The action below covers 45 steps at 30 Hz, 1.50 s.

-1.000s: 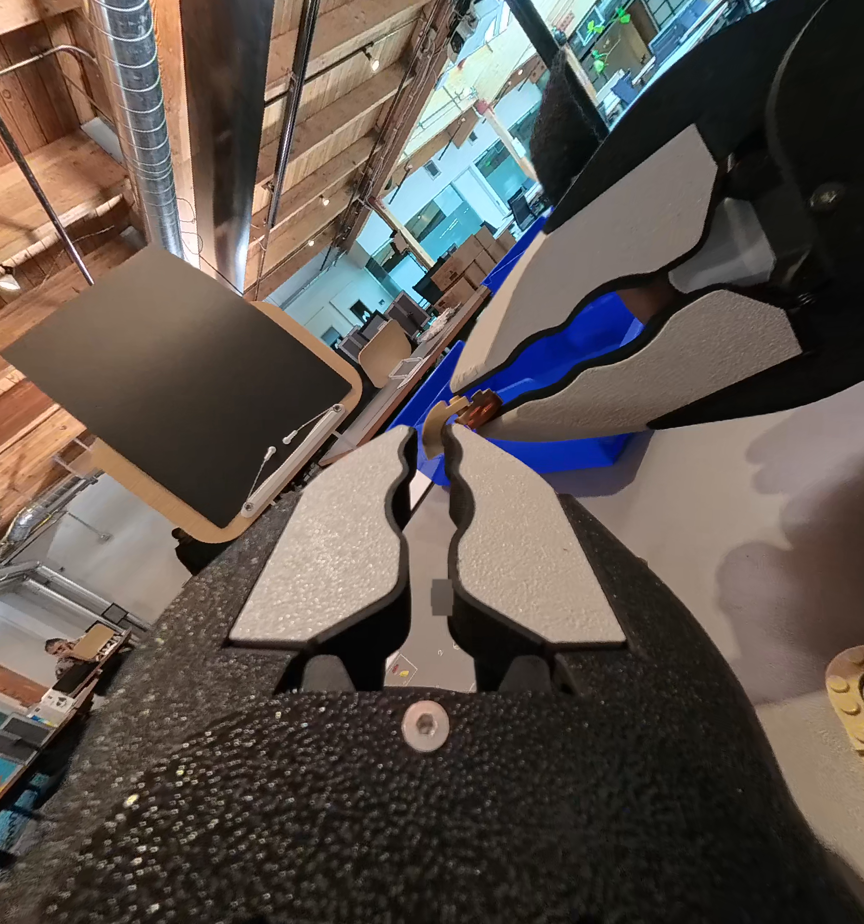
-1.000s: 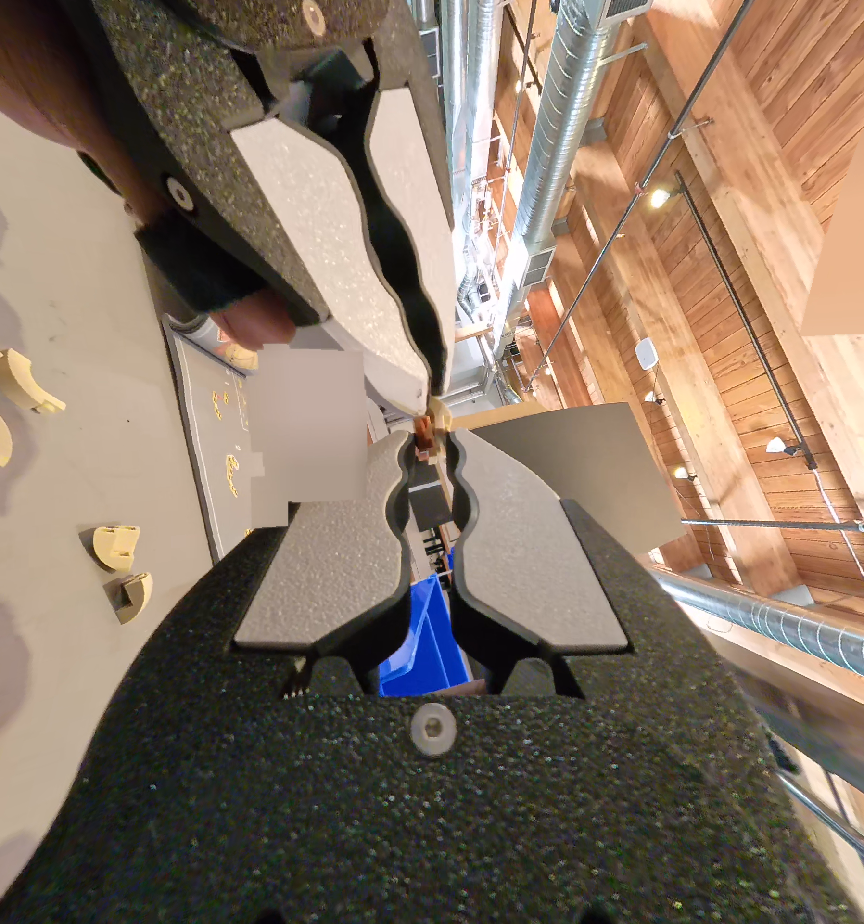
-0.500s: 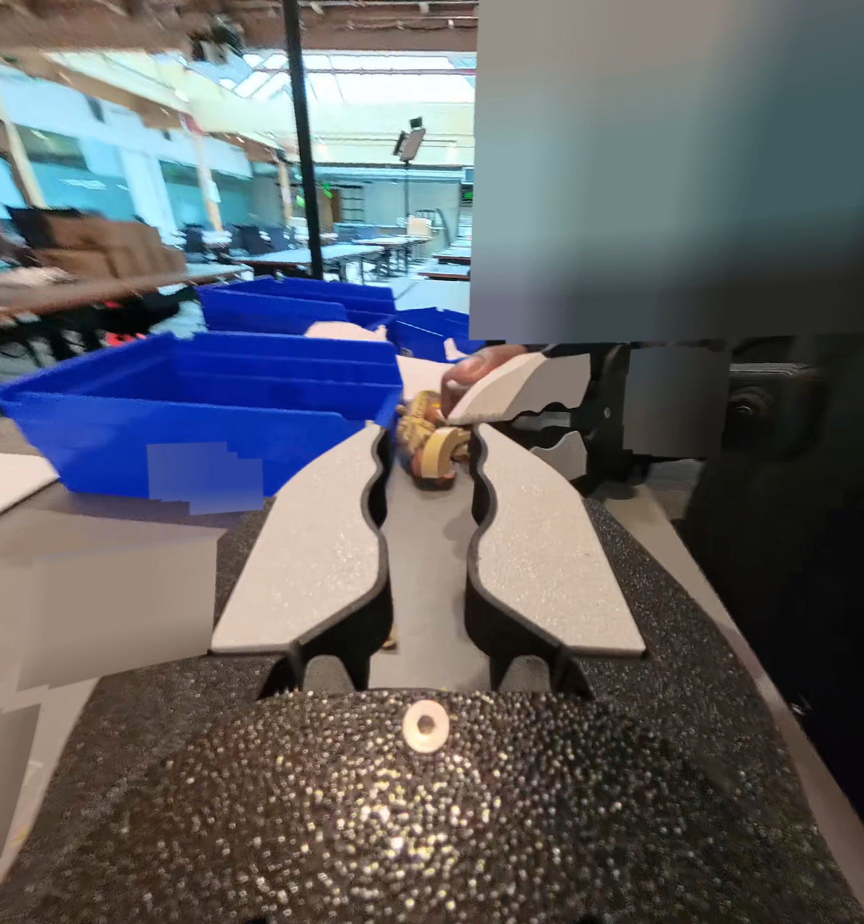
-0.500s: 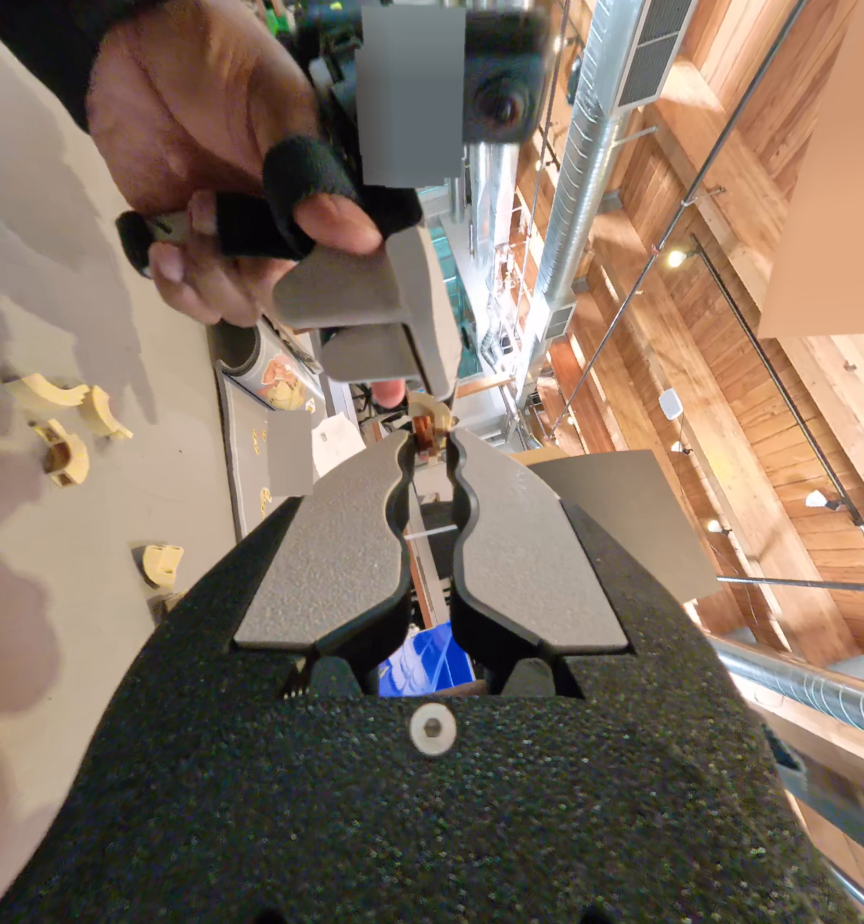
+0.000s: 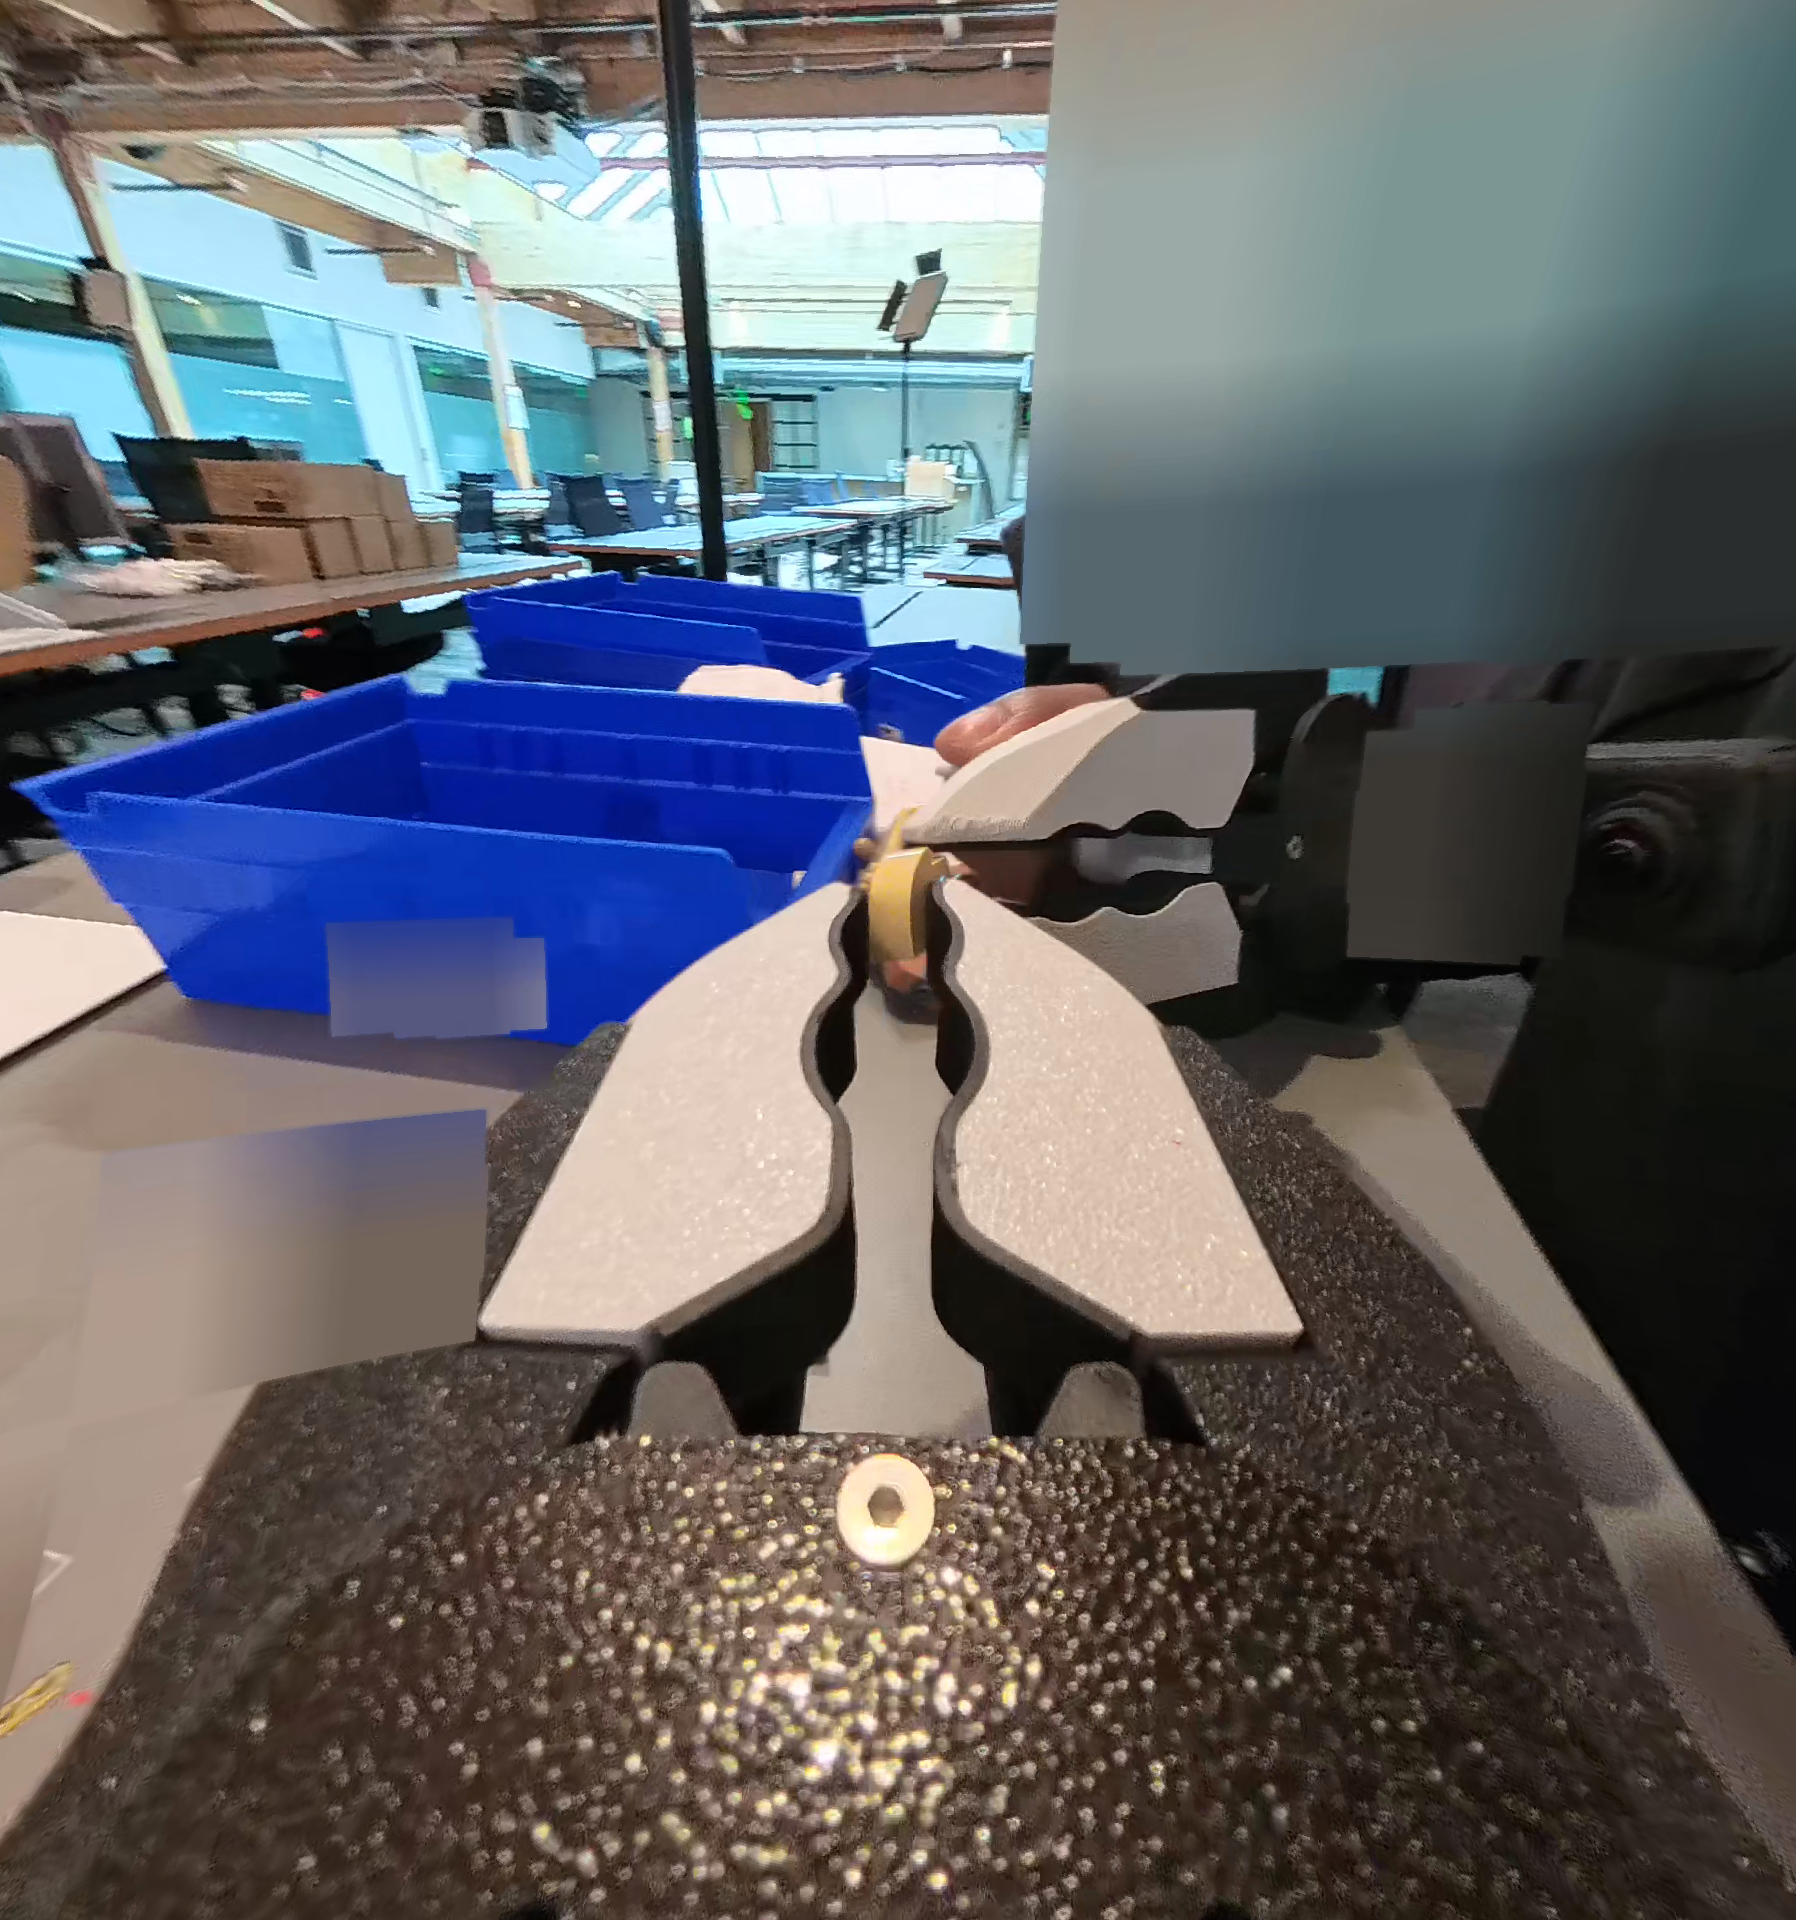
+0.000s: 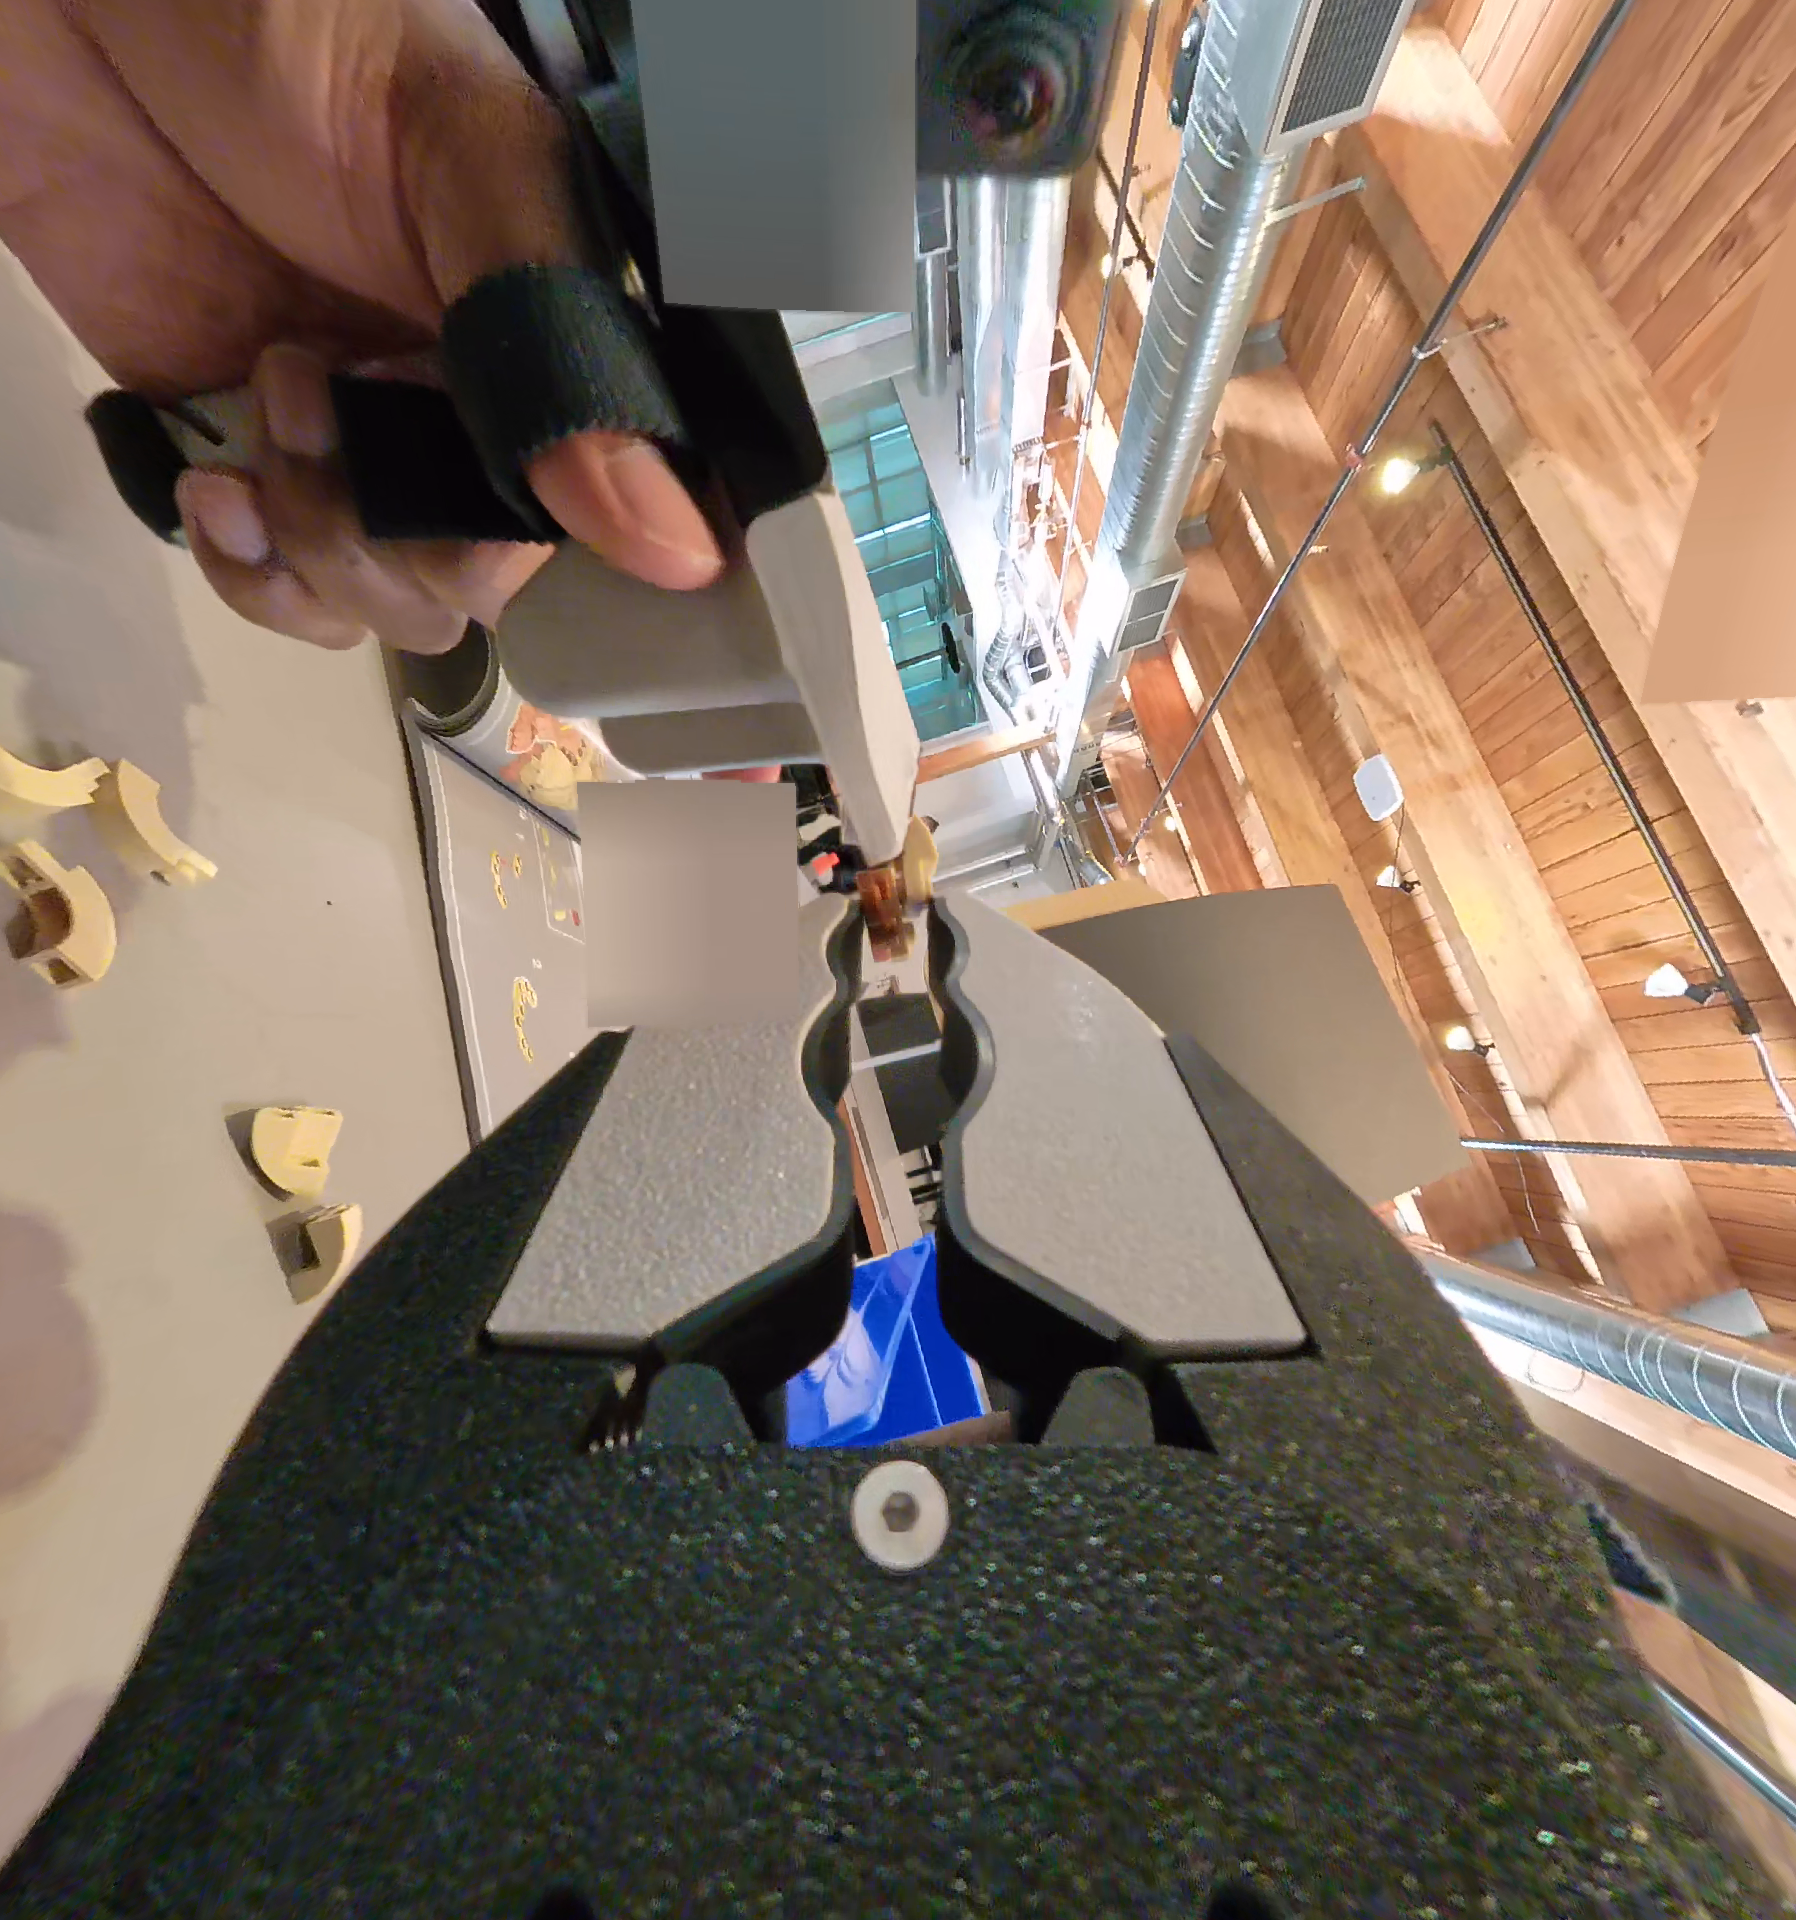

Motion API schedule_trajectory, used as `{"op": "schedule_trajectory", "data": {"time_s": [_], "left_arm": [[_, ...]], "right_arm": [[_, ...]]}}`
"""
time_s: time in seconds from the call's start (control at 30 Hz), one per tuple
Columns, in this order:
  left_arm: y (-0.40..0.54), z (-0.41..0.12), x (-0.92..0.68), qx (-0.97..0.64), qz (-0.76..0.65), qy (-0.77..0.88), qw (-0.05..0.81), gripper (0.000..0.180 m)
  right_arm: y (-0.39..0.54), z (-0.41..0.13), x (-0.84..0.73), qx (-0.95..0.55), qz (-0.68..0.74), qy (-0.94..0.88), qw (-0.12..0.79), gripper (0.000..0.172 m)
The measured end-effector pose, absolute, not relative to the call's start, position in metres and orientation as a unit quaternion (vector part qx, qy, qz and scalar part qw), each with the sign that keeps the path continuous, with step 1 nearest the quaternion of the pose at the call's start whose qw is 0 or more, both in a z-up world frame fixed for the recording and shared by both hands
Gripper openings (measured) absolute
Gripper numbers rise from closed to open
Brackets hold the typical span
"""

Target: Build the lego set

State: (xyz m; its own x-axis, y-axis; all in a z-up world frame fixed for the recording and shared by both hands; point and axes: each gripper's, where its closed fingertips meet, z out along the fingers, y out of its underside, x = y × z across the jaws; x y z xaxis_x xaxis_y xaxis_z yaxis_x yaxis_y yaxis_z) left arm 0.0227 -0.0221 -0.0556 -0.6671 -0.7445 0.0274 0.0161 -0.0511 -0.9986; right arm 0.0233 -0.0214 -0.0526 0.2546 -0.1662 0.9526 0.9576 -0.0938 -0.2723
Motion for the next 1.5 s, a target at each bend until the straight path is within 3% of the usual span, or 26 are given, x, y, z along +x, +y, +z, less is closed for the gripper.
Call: {"op": "schedule_trajectory", "data": {"time_s": [0.27, 1.1, 1.37, 1.5], "left_arm": [[-0.02, -0.054, 0.028, -0.291, -0.6, 0.633, 0.392, 0.009], [-0.024, -0.053, 0.028, -0.293, -0.63, 0.624, 0.357, 0.018], [-0.013, -0.053, 0.017, -0.136, -0.496, 0.686, 0.514, 0.029], [-0.016, -0.066, 0.015, -0.088, -0.445, 0.718, 0.528, 0.029]], "right_arm": [[-0.021, -0.052, 0.029, -0.557, -0.504, -0.344, 0.564, 0.011], [-0.019, -0.056, 0.033, -0.59, -0.471, -0.332, 0.566, 0.009], [-0.018, -0.061, 0.023, -0.638, -0.35, -0.319, 0.607, 0.009], [-0.016, -0.065, 0.018, -0.666, -0.28, -0.307, 0.62, 0.009]]}}
